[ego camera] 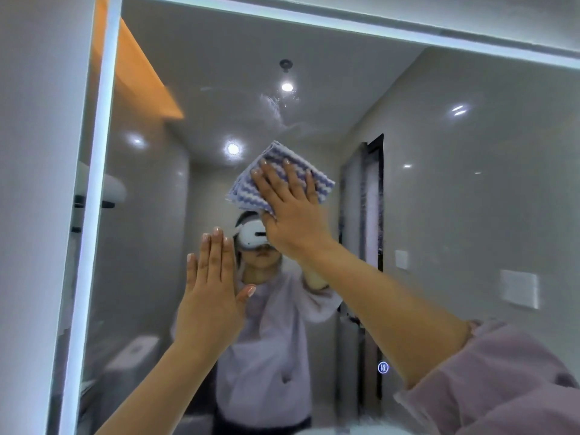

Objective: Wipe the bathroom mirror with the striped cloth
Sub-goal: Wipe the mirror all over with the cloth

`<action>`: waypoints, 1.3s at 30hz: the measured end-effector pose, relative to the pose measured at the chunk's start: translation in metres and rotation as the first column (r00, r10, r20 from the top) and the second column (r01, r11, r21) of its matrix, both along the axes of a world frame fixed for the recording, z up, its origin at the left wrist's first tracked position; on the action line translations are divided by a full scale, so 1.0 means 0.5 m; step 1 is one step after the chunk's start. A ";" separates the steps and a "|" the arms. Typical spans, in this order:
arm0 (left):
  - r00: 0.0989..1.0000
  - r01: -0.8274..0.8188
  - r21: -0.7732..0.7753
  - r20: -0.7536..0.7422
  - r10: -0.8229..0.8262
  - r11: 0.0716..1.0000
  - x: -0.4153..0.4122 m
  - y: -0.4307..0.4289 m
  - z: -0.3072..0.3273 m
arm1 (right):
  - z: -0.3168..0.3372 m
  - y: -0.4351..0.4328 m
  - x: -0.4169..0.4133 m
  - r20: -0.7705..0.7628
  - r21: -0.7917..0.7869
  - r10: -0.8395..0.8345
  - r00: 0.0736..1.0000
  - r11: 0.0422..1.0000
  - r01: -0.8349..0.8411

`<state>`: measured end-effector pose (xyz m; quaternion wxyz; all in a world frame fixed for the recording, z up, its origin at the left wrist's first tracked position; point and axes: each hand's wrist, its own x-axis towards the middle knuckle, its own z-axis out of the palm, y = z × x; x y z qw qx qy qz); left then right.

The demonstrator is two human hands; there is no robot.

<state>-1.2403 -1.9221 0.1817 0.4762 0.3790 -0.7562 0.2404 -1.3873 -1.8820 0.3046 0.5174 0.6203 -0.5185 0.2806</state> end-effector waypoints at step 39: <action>0.998 -0.057 -0.036 0.012 0.057 0.998 -0.002 -0.001 0.003 | 0.026 -0.023 0.060 -0.160 0.044 -0.073 0.984 0.996 0.081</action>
